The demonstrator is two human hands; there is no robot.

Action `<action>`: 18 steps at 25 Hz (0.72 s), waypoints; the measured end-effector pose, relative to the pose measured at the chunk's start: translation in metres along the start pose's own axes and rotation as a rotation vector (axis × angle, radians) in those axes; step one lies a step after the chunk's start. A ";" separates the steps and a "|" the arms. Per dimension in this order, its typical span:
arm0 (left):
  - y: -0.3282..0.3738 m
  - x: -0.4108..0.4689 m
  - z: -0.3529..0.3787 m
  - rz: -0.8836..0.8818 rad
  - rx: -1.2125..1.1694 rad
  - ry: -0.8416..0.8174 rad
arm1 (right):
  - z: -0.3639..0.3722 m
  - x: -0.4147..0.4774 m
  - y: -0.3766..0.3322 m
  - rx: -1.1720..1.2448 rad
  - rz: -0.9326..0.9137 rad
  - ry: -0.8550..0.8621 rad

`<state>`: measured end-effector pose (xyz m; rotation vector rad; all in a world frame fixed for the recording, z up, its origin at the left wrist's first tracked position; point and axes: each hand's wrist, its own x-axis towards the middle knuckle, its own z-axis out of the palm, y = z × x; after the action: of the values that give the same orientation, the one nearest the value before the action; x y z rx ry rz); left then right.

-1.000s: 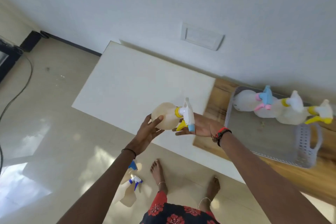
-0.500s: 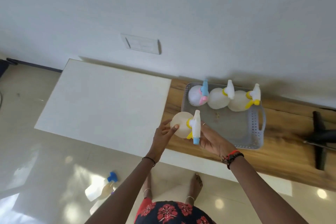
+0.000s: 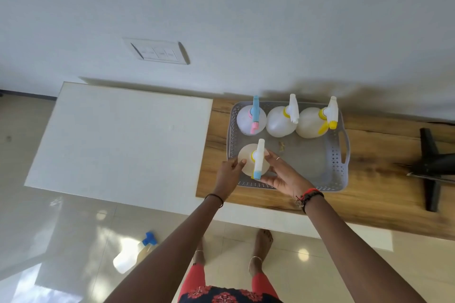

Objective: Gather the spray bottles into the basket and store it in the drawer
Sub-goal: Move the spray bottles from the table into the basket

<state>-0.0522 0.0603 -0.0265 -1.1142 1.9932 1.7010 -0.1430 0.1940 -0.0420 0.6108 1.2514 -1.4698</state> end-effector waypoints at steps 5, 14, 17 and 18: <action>0.001 0.012 0.016 -0.098 0.134 0.075 | -0.001 0.020 -0.004 -0.019 0.014 0.002; 0.001 0.016 0.025 -0.156 0.014 0.106 | 0.007 0.025 -0.007 0.001 0.026 0.141; 0.001 0.013 0.024 -0.164 -0.001 0.105 | 0.008 0.019 -0.008 -0.057 0.066 0.116; 0.003 0.010 0.023 -0.160 -0.003 0.107 | 0.008 0.017 -0.008 -0.069 0.073 0.124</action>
<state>-0.0668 0.0785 -0.0373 -1.3535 1.9052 1.5948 -0.1540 0.1798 -0.0508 0.7024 1.3554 -1.3395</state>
